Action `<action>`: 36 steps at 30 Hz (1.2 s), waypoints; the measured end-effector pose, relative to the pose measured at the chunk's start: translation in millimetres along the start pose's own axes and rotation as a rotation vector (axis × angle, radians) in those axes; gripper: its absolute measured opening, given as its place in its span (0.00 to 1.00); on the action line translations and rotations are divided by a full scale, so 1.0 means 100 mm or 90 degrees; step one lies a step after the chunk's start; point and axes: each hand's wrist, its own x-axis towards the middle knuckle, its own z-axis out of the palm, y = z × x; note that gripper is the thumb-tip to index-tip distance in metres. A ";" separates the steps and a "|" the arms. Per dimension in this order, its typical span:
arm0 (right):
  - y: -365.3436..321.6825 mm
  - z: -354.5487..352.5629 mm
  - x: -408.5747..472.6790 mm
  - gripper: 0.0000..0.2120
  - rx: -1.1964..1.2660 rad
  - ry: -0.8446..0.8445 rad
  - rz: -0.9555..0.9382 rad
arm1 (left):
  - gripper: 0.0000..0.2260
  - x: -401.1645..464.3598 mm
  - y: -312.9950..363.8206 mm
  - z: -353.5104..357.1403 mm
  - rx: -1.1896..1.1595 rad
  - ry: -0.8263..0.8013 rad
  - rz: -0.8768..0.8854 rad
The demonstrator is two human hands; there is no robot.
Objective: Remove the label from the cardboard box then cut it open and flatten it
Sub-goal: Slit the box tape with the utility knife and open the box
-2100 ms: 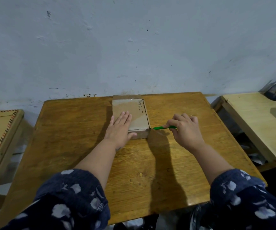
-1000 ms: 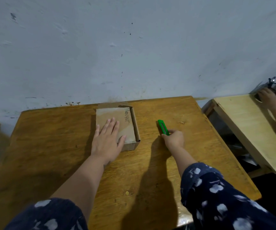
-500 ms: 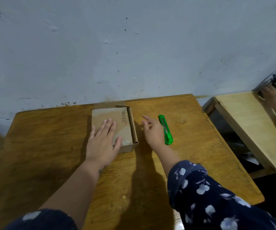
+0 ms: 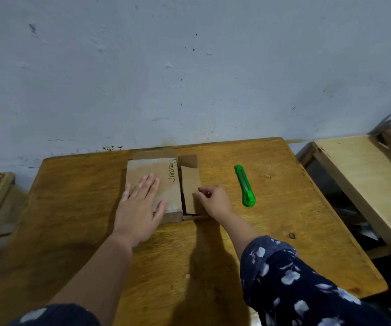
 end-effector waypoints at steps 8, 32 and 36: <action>-0.35 0.13 -0.10 0.31 -0.236 0.028 -0.112 | 0.31 -0.06 -0.08 -0.02 -0.003 0.001 -0.007; -0.19 -0.18 0.26 0.10 -0.130 0.153 -0.085 | 0.32 -0.06 -0.09 0.02 -0.021 0.026 -0.003; -0.50 -0.17 0.54 0.14 -0.063 0.087 -0.155 | 0.31 -0.06 -0.08 0.01 -0.028 0.029 -0.012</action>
